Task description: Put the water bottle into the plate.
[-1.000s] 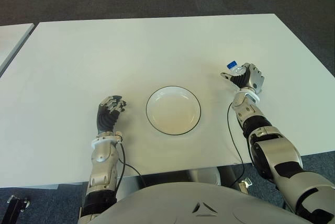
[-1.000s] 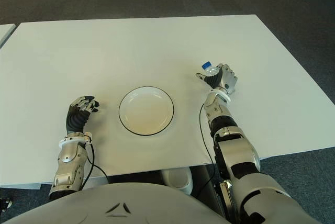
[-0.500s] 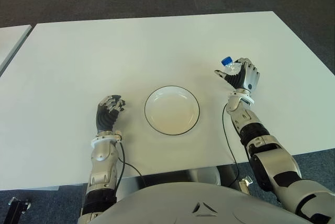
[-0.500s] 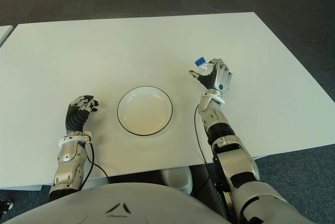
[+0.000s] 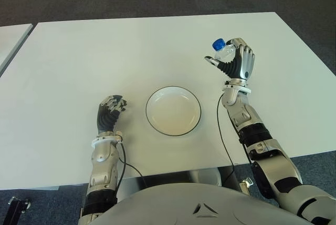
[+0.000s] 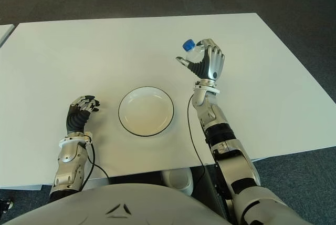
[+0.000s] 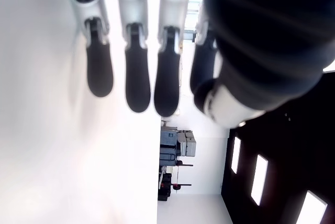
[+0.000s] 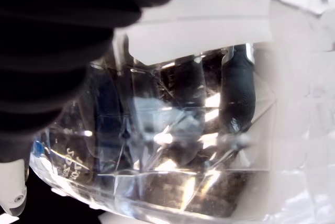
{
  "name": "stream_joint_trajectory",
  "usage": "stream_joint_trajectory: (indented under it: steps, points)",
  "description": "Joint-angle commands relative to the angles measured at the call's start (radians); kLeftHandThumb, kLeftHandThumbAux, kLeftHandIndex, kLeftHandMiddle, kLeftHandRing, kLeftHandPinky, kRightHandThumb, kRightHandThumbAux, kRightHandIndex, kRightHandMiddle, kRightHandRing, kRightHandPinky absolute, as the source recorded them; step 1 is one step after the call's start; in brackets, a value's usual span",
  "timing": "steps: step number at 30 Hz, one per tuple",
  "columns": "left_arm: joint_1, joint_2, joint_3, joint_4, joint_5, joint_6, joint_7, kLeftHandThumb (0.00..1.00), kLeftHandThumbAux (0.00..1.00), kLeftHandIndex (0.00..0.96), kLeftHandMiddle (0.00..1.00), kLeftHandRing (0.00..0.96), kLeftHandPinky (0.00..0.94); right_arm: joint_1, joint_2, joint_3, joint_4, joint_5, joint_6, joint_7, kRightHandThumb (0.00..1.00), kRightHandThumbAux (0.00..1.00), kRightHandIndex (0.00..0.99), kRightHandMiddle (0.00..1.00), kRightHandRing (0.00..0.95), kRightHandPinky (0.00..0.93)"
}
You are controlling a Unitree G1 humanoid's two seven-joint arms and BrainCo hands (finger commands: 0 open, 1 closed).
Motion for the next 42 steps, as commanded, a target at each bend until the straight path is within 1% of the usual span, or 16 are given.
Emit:
stream_joint_trajectory:
  steps: [1,4,7,13,17,20,24,26,29,33,36,38,42]
  points:
    - [0.008,-0.002,0.000,0.016,-0.003,0.008,-0.012,0.706,0.715,0.428,0.509,0.499,0.490,0.001,-0.021,0.016,-0.047,-0.017,-0.047,0.062,0.723,0.720,0.436,0.879,0.886,0.888]
    - [0.010,-0.002,-0.002,0.015,0.000,0.008,-0.010,0.706,0.715,0.428,0.511,0.499,0.490,-0.009,-0.022,0.044,-0.116,-0.025,-0.065,0.145,0.723,0.720,0.436,0.872,0.885,0.881]
    - [0.012,-0.003,-0.003,0.013,0.003,0.007,-0.008,0.706,0.715,0.429,0.515,0.501,0.491,-0.006,-0.023,0.060,-0.154,-0.020,-0.089,0.207,0.725,0.720,0.436,0.860,0.879,0.874]
    - [0.016,-0.005,-0.004,0.009,0.012,0.009,0.001,0.706,0.715,0.429,0.523,0.503,0.493,0.005,-0.006,0.090,-0.167,-0.029,-0.153,0.250,0.729,0.718,0.437,0.849,0.870,0.870]
    - [0.018,-0.007,-0.003,0.008,0.014,0.016,0.004,0.706,0.714,0.429,0.523,0.499,0.488,0.021,0.006,0.121,-0.188,-0.043,-0.182,0.280,0.731,0.717,0.437,0.846,0.866,0.866]
    - [0.019,-0.009,-0.002,0.007,0.016,0.019,0.006,0.706,0.715,0.429,0.519,0.494,0.484,0.027,0.009,0.130,-0.201,-0.047,-0.195,0.304,0.732,0.717,0.438,0.845,0.863,0.865]
    - [0.021,-0.012,-0.001,0.008,0.020,0.016,0.010,0.706,0.715,0.429,0.519,0.493,0.487,0.032,0.005,0.155,-0.218,-0.043,-0.230,0.368,0.733,0.716,0.438,0.843,0.861,0.864]
    - [0.022,-0.013,-0.001,0.009,0.022,0.015,0.011,0.706,0.715,0.429,0.520,0.494,0.489,0.033,0.004,0.167,-0.219,-0.041,-0.246,0.395,0.733,0.716,0.438,0.842,0.860,0.863]
    - [0.023,-0.016,0.000,0.010,0.020,0.014,0.011,0.706,0.715,0.429,0.525,0.500,0.496,0.038,0.005,0.203,-0.208,-0.032,-0.278,0.464,0.733,0.716,0.438,0.842,0.860,0.868]
    - [0.022,-0.018,0.001,0.010,0.017,0.012,0.009,0.707,0.714,0.429,0.532,0.505,0.500,0.043,0.010,0.226,-0.179,-0.029,-0.303,0.511,0.733,0.715,0.438,0.846,0.863,0.876]
    - [0.023,-0.020,0.002,0.011,0.020,0.007,0.013,0.707,0.714,0.429,0.535,0.505,0.500,0.050,0.012,0.259,-0.119,-0.025,-0.324,0.569,0.732,0.716,0.438,0.852,0.867,0.882]
    - [0.024,-0.022,0.003,0.009,0.022,0.011,0.018,0.707,0.714,0.429,0.531,0.500,0.493,0.049,0.010,0.285,-0.088,-0.029,-0.315,0.631,0.730,0.716,0.438,0.859,0.872,0.887]
    - [0.025,-0.025,0.005,0.005,0.021,0.017,0.021,0.706,0.714,0.429,0.523,0.497,0.492,0.047,0.003,0.301,-0.097,-0.038,-0.286,0.719,0.728,0.717,0.438,0.864,0.880,0.892]
